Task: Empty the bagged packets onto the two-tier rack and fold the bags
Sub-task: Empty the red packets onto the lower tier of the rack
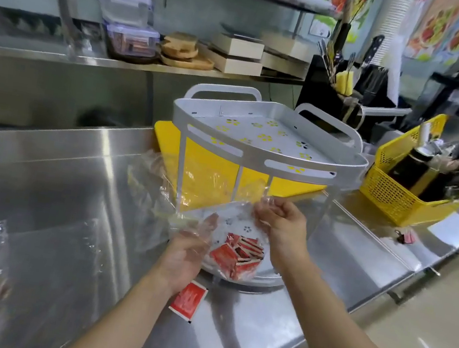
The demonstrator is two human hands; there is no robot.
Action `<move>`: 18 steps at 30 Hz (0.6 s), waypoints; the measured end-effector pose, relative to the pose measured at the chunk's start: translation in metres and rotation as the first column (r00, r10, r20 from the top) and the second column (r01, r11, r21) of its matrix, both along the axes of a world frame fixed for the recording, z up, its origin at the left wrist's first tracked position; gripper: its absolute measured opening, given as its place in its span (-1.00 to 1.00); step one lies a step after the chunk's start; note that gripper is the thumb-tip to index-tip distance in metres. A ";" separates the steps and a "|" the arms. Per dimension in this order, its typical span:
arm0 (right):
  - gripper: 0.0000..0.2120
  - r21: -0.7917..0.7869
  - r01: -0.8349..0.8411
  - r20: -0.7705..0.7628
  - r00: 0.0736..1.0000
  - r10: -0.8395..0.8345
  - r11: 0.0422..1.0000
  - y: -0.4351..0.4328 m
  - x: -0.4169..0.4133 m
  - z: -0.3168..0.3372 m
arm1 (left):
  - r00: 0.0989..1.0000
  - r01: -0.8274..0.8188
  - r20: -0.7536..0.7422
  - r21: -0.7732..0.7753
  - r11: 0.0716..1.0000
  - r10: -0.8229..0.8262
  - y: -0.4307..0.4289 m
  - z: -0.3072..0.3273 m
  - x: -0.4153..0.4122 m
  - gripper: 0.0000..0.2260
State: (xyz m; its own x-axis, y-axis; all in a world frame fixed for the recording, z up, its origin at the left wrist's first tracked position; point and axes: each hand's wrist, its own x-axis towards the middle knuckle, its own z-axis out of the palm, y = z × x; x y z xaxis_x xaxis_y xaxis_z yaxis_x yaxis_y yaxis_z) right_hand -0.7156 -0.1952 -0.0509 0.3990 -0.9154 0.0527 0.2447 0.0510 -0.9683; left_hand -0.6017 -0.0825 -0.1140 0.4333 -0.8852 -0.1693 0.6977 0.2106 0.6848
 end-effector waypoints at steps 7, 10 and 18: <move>-0.78 -0.072 -0.267 -0.164 0.954 0.252 0.961 0.033 0.048 0.000 | 0.880 -0.175 0.475 0.263 0.949 0.030 0.025 0.020 0.009 -0.55; -0.85 -0.113 -0.349 -0.180 0.928 0.326 0.930 0.046 0.062 0.000 | 0.810 -0.486 0.504 0.292 0.824 0.299 0.025 0.020 0.017 -0.64; -0.86 -0.109 -0.536 -0.304 0.820 0.485 0.837 0.060 0.076 -0.025 | 0.823 -0.562 0.053 0.221 0.797 0.566 0.073 0.034 0.068 -0.83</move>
